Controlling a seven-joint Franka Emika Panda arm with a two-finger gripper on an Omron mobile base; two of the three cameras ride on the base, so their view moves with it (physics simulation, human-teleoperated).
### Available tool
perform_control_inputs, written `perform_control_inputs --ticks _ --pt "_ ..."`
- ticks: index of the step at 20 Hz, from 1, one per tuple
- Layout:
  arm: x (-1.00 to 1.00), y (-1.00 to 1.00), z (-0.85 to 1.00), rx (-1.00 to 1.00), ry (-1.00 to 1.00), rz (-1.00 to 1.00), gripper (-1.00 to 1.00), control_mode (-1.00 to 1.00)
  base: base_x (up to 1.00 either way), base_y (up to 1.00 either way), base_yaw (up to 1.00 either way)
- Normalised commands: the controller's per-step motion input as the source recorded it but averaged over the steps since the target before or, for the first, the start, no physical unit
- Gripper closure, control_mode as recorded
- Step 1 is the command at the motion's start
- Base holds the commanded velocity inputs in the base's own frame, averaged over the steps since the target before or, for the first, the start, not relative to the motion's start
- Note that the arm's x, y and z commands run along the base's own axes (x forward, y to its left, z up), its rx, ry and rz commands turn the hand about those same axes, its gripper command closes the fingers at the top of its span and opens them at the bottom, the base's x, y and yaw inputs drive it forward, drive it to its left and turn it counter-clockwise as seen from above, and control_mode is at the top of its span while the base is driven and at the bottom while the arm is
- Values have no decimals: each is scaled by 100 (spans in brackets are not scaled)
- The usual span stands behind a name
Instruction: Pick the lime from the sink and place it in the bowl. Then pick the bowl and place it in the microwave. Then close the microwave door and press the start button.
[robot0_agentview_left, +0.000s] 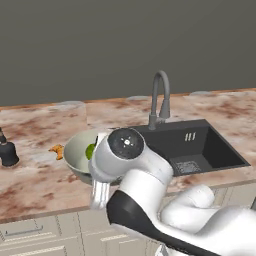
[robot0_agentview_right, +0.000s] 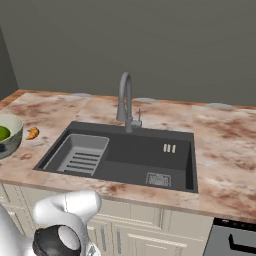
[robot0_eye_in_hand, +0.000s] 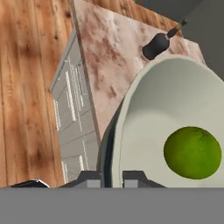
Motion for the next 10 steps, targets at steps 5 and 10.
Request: perform_control_inputs --ticks 5,10 --pt "-9 -98 100 -2 -1 23 100 -100 0 0 0" --pt "-10 -57 63 0 0 7 100 -100 0 0 0"
